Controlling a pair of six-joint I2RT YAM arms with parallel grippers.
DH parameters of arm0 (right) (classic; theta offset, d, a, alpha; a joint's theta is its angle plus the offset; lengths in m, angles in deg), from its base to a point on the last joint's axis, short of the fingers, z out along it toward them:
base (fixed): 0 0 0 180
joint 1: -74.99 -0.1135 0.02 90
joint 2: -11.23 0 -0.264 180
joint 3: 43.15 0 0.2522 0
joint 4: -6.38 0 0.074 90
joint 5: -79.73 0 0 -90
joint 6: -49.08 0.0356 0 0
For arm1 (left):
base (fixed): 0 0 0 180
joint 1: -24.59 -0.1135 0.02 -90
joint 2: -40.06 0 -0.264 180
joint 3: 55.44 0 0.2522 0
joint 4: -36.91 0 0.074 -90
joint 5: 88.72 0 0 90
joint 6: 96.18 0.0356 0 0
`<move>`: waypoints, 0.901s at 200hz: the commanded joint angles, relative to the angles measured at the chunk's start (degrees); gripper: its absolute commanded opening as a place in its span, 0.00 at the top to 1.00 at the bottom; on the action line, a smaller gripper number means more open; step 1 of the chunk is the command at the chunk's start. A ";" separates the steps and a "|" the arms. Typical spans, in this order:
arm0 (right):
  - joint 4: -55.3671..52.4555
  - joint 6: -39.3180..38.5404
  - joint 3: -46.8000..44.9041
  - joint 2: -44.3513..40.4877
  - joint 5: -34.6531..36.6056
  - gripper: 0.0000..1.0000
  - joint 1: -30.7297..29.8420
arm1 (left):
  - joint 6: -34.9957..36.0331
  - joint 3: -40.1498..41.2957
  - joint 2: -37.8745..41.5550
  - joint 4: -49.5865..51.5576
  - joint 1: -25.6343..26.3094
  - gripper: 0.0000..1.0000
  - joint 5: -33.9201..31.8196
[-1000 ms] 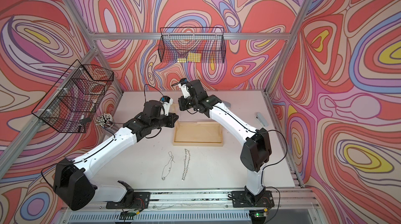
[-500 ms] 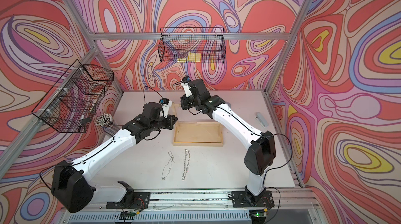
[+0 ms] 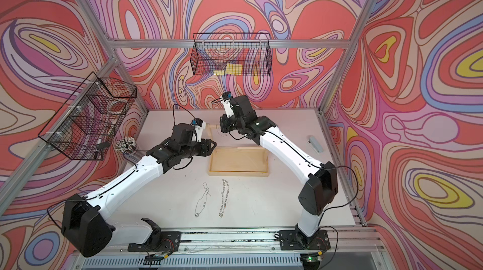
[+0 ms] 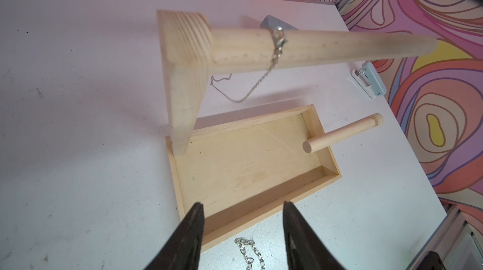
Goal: Hang the necklace on the jewelry display stand
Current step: Hang the necklace on the stand, then pick up the necklace from the center of the board.
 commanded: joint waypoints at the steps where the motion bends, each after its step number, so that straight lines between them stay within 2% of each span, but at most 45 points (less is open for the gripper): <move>1: -1.80 -0.67 -1.10 -2.93 1.61 0.97 -0.12 | -0.15 -3.22 3.45 4.04 -0.24 0.43 -1.12; 11: -3.40 -0.24 -1.66 -3.86 1.78 0.89 -0.17 | -0.13 -4.31 4.31 5.97 -0.30 0.43 -1.27; 36: -5.21 1.87 -7.15 -7.07 1.91 0.61 -0.27 | 0.47 -6.80 5.94 11.37 -0.31 0.37 -3.10; 51: -8.45 3.04 -9.43 -7.86 2.11 0.53 -0.43 | 0.31 -7.15 6.24 13.57 -0.32 0.32 -4.16; 87: -14.90 5.70 -16.53 -11.00 8.43 0.49 -6.14 | -2.00 -5.45 5.64 15.93 -0.32 0.30 -6.54; 121: -15.43 12.82 -26.86 -13.72 8.32 0.48 -10.11 | -5.23 -2.16 6.99 17.14 -0.30 0.30 -8.04; 126: -15.00 14.27 -28.38 -13.94 8.23 0.48 -10.63 | -5.65 -1.54 7.39 17.05 -0.31 0.27 -8.10; 132: -14.13 15.89 -30.49 -14.38 7.75 0.48 -11.24 | -6.19 -0.74 7.76 17.00 -0.27 0.18 -8.25; 136: -13.35 16.84 -31.82 -14.73 7.54 0.48 -11.72 | -6.47 -0.27 8.05 17.03 -0.31 0.17 -8.40; 141: -12.36 18.00 -33.40 -14.99 7.39 0.48 -12.20 | -6.79 0.26 8.37 17.20 -0.31 0.09 -8.72; 180: -8.27 23.06 -37.41 -11.54 6.68 0.47 -14.82 | -7.52 1.42 10.29 19.64 -0.29 0.06 -12.09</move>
